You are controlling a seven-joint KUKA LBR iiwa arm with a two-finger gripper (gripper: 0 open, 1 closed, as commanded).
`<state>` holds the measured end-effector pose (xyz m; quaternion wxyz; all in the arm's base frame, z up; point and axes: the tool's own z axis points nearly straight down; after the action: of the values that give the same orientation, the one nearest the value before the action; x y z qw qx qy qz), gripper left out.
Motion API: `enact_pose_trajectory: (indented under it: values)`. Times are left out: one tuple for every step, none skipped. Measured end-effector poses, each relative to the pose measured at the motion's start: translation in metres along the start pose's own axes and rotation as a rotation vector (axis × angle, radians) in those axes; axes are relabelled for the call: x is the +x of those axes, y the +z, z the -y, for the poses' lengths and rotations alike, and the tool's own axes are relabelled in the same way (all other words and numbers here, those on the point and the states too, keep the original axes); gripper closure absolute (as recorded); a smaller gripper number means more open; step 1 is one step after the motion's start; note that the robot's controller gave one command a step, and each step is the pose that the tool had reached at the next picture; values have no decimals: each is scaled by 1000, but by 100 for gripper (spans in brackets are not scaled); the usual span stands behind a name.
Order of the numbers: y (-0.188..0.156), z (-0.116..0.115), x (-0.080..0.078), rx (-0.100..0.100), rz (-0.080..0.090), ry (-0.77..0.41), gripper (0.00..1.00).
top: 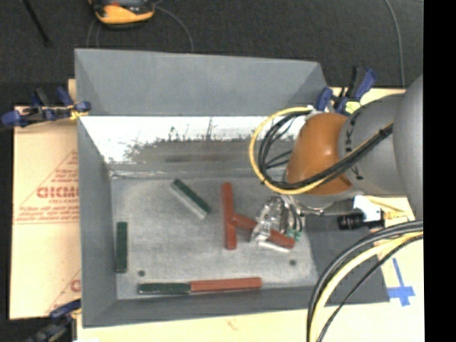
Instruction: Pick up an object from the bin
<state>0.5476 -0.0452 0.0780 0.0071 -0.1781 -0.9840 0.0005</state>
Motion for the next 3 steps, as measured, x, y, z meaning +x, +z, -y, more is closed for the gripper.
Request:
enact_pose_trajectory:
  values:
    - [0,0,0,0,1,0,100]
    - [-3,0,1,0,-1,-1,100]
    - [-18,0,1,-3,11,-1,100]
